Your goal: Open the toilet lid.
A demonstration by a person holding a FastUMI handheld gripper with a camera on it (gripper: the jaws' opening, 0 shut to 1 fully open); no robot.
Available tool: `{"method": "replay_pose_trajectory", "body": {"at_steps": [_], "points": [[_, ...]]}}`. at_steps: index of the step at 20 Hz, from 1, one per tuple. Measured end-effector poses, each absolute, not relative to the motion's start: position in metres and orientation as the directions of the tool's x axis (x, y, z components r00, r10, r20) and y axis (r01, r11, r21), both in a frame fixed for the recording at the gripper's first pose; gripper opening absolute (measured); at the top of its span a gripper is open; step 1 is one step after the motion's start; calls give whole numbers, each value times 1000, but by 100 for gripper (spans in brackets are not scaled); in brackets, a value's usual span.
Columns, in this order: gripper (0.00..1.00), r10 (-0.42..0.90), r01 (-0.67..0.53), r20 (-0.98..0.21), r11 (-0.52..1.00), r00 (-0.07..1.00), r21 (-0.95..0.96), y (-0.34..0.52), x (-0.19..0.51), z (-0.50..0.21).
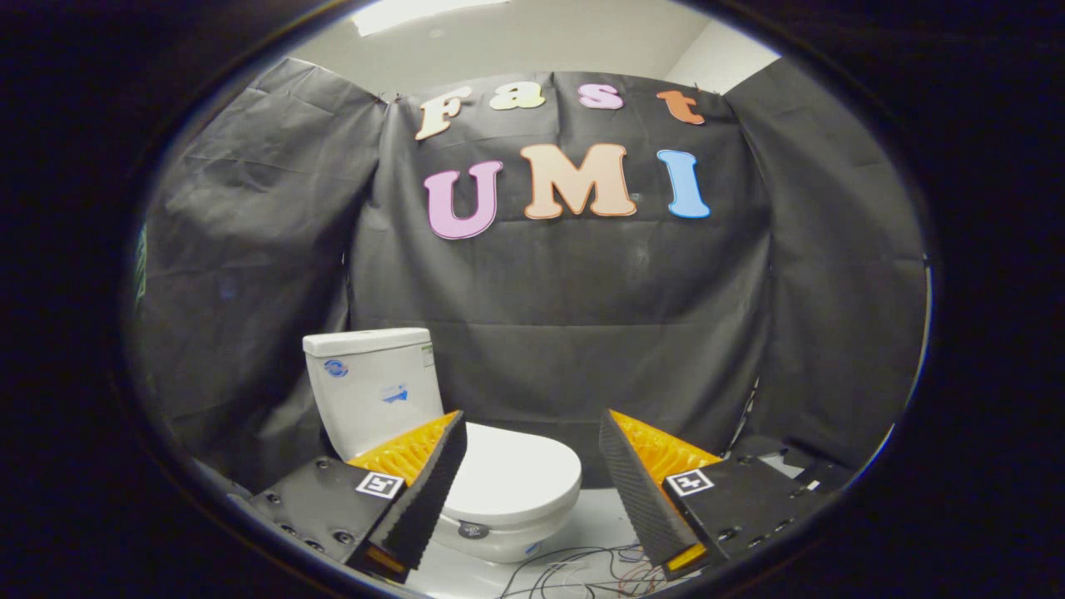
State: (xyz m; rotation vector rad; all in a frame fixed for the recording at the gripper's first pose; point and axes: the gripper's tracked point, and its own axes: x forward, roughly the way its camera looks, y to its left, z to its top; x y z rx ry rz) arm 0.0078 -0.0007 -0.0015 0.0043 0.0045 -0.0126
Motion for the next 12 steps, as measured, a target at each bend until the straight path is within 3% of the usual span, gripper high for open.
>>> {"method": "replay_pose_trajectory", "body": {"at_steps": [5, 7, 12], "points": [[98, -63, 62, 42, 998, 997, 18, -10, 67, 16], [98, -34, 27, 51, 992, 998, 123, 4, 78, 16], [98, 18, -8, -43, 976, 999, 218, 52, 100, -37]]}}
